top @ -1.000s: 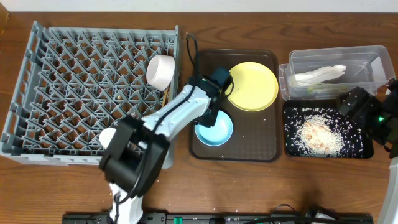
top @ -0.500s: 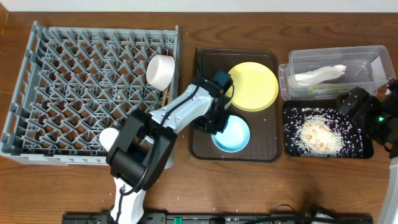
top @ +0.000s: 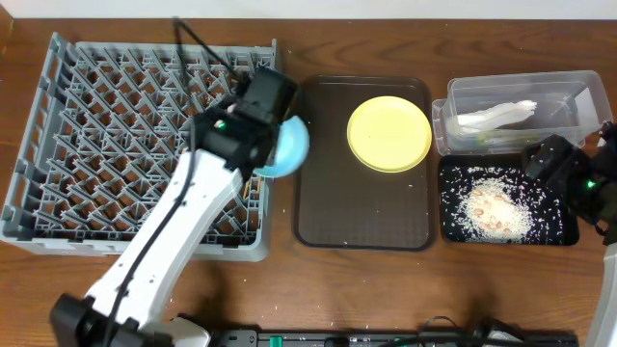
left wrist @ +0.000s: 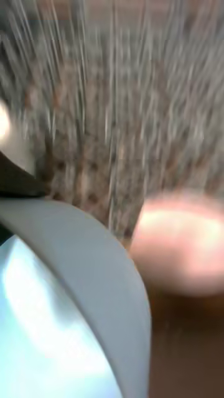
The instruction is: Sort waste into correct bins and load items into the dishwasher
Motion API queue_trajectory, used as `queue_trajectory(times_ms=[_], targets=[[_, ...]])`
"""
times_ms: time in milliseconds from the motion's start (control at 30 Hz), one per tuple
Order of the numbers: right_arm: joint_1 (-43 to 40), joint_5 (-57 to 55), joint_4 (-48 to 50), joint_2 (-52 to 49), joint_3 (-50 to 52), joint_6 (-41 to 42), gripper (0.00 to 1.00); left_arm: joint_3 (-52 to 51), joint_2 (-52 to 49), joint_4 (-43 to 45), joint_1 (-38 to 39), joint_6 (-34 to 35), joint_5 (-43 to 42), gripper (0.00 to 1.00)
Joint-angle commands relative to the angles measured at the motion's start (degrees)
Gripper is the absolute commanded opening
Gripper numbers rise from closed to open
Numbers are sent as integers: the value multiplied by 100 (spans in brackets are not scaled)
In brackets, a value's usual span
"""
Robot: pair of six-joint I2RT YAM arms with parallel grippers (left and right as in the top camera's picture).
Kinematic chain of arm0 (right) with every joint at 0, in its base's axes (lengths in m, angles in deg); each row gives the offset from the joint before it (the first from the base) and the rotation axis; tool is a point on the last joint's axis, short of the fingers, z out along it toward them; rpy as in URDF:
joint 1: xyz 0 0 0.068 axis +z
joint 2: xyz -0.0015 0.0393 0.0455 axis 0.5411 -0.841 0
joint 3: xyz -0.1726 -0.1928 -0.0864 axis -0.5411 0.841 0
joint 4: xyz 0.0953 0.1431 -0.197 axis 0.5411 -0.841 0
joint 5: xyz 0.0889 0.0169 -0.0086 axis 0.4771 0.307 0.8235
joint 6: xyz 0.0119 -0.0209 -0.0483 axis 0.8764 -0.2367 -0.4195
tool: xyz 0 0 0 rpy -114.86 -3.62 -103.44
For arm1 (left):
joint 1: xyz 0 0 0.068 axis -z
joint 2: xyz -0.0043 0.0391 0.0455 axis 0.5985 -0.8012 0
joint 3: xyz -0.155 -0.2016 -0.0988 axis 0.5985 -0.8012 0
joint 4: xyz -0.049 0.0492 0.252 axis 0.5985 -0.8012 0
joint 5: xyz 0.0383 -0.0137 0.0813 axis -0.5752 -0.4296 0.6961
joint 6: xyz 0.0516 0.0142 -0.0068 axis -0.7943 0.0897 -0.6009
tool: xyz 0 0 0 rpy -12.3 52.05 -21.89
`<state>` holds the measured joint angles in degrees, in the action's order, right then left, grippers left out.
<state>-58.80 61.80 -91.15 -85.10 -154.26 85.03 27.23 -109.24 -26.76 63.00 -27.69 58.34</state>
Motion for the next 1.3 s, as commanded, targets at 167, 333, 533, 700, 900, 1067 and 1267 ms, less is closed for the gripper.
queue_trajectory(times_ms=[167, 333, 533, 700, 900, 1067, 1267], targets=[[-46, -17, -9, -2, -33, 33, 99, -284, -162, -737, -20, 1029, 3792, 7], [-46, -17, -9, -2, -33, 33, 99, -874, -645, -813, -20, 1698, 3790, 7], [-46, -17, -9, -2, -33, 33, 99, -938, -1274, -811, -17, 1823, 3720, 7], [-46, -17, -9, -2, -33, 33, 99, -938, -1646, -833, 94, 1939, 3390, 7], [-46, -17, -9, -2, -33, 33, 99, -935, -1646, -918, 463, 1937, 3314, 8], [-46, -17, -9, -2, -33, 33, 99, -935, -1646, -1071, 754, 1943, 3440, 8], [-46, -17, -9, -2, -33, 33, 99, -935, -1646, -1303, 656, 2118, 3897, 8]])
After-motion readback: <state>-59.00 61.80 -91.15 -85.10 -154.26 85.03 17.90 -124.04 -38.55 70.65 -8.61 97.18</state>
